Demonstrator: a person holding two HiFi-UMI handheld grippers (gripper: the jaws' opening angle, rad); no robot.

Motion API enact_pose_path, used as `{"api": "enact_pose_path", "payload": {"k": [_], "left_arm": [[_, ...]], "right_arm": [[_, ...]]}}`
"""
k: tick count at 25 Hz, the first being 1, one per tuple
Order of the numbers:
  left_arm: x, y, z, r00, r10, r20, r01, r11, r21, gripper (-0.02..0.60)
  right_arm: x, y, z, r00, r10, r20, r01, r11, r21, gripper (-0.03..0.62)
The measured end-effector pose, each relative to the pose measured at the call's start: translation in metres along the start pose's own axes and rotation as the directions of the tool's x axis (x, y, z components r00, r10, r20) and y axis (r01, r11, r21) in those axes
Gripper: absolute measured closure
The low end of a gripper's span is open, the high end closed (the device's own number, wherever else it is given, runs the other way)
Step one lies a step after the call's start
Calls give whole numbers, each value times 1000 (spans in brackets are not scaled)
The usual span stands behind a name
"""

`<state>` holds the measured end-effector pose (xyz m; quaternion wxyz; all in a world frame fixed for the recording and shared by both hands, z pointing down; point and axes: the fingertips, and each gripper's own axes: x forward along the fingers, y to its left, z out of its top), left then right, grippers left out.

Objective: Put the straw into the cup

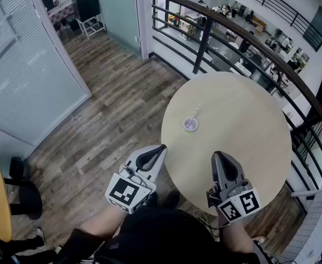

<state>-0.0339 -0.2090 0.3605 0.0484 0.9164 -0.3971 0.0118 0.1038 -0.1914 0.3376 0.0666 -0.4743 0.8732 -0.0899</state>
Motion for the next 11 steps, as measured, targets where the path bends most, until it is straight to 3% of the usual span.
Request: {"api": "enact_pose_path", "payload": {"k": [11], "left_arm": [[-3, -6, -4, 1000, 4, -10, -4, 1000, 1, 577]], "right_arm": [[-5, 4, -1, 1000, 13, -10, -13, 1000, -13, 576]]}}
